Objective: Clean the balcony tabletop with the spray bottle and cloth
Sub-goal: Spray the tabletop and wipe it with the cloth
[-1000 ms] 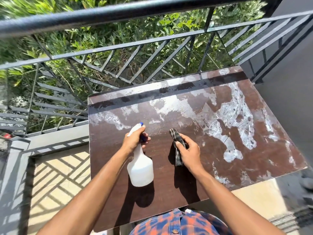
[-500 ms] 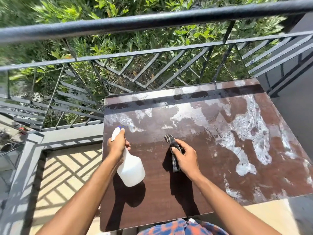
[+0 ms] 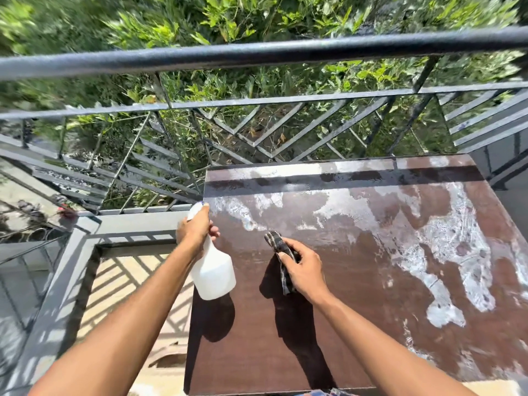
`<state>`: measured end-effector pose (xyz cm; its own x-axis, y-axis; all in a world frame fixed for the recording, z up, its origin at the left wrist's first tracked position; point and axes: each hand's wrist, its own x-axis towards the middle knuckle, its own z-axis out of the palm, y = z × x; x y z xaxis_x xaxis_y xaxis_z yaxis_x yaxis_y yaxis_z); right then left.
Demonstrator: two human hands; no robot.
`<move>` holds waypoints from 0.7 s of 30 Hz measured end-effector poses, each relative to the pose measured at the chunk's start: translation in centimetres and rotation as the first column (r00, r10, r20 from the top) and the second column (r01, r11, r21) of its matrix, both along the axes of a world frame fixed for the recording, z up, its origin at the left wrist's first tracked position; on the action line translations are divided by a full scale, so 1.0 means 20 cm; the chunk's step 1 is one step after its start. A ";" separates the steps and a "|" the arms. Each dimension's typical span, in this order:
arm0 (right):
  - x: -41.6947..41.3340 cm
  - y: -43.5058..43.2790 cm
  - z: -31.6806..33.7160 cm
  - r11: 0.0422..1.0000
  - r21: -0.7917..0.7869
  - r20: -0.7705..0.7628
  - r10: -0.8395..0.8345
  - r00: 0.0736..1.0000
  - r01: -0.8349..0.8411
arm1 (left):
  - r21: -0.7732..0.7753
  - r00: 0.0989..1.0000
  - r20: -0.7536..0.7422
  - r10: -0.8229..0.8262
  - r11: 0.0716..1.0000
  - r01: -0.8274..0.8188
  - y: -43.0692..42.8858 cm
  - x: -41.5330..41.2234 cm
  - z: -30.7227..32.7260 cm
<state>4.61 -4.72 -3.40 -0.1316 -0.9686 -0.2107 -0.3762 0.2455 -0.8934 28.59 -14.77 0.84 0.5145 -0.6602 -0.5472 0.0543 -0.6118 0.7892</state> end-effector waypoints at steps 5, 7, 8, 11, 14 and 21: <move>0.04 -0.05 0.04 0.999 0.006 -0.011 0.045 0.999 -0.045 | 0.008 0.998 0.063 -0.001 1.000 0.000 -0.07 0.01 0.04; 0.04 -0.06 0.04 0.999 0.005 -0.013 0.054 0.998 -0.054 | 0.015 0.995 0.095 -0.012 1.000 0.010 -0.09 0.00 0.07; 0.03 -0.06 0.03 0.999 0.007 -0.013 0.054 0.998 -0.054 | 0.005 0.997 0.075 -0.011 1.000 0.011 -0.12 -0.01 0.07; 0.00 -0.04 0.01 0.999 0.013 -0.013 0.032 0.999 -0.032 | -0.033 0.999 -0.009 -0.049 0.998 0.049 -0.17 -0.06 0.09; -0.04 -0.01 0.00 1.000 0.021 -0.015 0.016 1.000 -0.016 | -0.044 0.995 -0.028 -0.095 0.995 0.094 -0.21 -0.13 0.09; -0.16 -0.01 0.00 0.999 0.021 -0.021 -0.032 0.999 0.033 | -0.024 0.981 -0.083 -0.176 0.984 0.175 -0.26 -0.34 0.08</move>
